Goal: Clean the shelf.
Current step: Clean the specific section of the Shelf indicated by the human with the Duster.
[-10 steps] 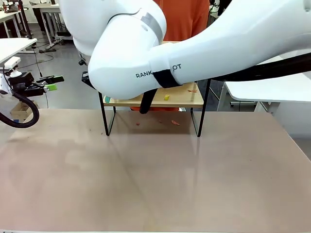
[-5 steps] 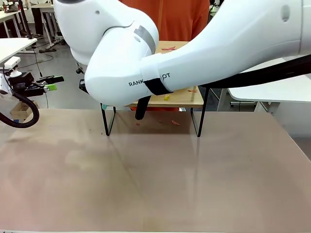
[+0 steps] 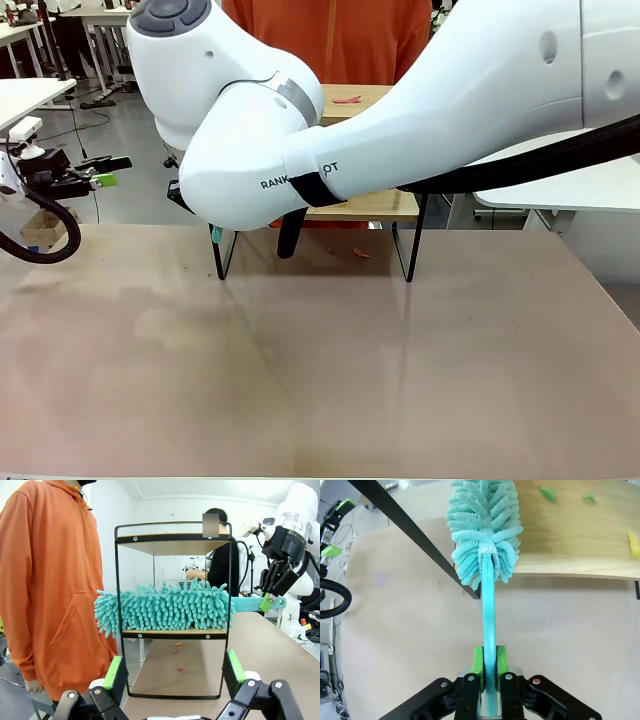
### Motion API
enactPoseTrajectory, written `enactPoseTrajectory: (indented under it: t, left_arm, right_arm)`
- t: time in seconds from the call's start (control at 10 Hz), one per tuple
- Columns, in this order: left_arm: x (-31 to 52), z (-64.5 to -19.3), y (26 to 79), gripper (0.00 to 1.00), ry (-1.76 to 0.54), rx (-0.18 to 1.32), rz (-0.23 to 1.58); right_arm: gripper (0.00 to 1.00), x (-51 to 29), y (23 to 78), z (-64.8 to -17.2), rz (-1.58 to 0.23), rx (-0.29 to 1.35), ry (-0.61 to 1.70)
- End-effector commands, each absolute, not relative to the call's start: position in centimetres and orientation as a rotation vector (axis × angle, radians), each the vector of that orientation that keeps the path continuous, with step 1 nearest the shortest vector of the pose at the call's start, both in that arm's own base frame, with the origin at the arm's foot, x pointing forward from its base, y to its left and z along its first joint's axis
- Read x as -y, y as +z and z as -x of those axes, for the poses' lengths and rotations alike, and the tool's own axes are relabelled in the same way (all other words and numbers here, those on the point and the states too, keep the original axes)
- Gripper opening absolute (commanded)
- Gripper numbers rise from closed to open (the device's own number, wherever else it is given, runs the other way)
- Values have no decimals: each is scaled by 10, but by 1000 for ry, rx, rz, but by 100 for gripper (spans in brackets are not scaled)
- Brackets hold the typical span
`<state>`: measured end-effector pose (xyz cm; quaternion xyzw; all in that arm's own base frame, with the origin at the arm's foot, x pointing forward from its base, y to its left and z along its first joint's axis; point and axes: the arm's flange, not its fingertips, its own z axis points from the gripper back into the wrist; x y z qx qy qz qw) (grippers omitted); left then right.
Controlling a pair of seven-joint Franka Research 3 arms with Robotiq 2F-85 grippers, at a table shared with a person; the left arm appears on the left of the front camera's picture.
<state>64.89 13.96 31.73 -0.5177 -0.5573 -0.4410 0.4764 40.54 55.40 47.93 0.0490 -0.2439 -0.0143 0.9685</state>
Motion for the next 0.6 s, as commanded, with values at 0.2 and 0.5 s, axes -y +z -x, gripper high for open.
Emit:
enactPoseTrajectory:
  t: [0.2, 0.5]
  left_arm:
    - [-140, -648, 320, 100, -1095, 1363, 1261]
    - [-140, -648, 320, 100, -1095, 1363, 1261]
  right_arm:
    - [13, -554, 482, -404, -101, 505, -34]
    - [13, -515, 474, -405, -89, 449, -56]
